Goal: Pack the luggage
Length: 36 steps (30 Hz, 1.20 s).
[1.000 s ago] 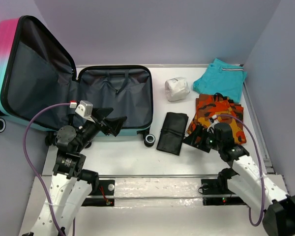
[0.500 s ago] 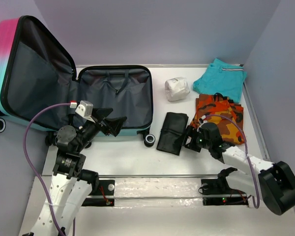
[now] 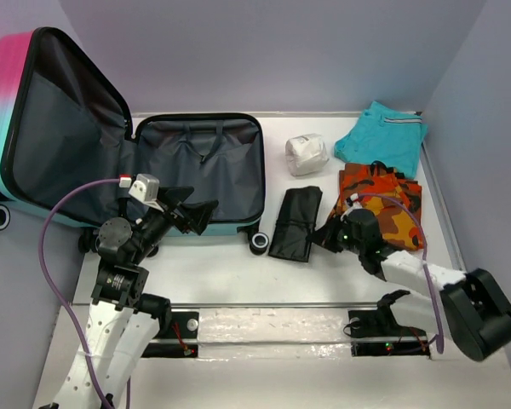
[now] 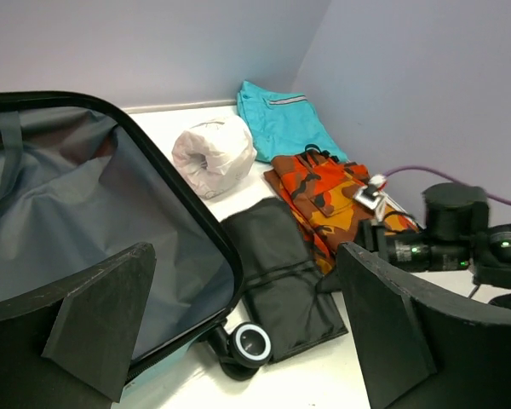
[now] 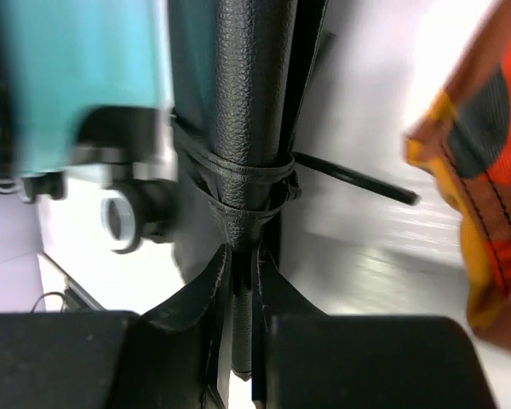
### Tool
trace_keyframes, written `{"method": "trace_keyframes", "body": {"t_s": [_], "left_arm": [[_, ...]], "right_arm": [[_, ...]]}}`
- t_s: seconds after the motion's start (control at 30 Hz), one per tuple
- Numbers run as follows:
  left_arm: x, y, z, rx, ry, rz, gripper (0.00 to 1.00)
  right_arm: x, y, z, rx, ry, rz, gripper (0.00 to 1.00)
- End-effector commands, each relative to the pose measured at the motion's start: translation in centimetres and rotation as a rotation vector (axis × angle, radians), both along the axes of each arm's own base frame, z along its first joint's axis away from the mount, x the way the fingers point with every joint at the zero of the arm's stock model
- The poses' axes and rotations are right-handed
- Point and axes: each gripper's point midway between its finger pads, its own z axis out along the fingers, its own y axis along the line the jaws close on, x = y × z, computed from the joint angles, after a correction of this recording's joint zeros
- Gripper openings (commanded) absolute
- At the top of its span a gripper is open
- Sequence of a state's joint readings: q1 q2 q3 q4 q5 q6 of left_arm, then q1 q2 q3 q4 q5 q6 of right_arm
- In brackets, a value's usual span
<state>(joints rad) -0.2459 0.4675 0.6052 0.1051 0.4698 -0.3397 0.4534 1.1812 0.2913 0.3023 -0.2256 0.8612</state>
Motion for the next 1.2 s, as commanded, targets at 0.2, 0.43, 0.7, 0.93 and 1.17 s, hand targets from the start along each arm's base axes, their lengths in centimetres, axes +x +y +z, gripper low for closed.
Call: {"method": "trace_keyframes", "body": {"t_s": [0.2,0.43,0.7,0.93,1.17], "left_arm": [[0.1,0.8,3.0,-0.053,-0.062,0.043,0.99],[0.8,2.1,2.9,-0.044,-0.055,0.118,0.99],[0.9,2.5,2.9,-0.032,-0.058,0.140,0.99],[0.7,2.4,3.0,-0.028,-0.065,0.130,0.99],[0.6,2.2,2.9,-0.028,-0.063,0.116,0.99]], "right_arm": [[3.1,1.1,20.7,0.057,-0.551,0.065,0.07],[6.3,10.6,26.5,0.187,-0.614,0.285,0.08],[14.9,12.1,23.2,-0.021,-0.560,0.269,0.91],[22.6,1.5,19.5,-0.330,-0.490,0.008,0.89],[28.0,-3.6,15.9,-0.658,-0.418,0.016,1.00]]}}
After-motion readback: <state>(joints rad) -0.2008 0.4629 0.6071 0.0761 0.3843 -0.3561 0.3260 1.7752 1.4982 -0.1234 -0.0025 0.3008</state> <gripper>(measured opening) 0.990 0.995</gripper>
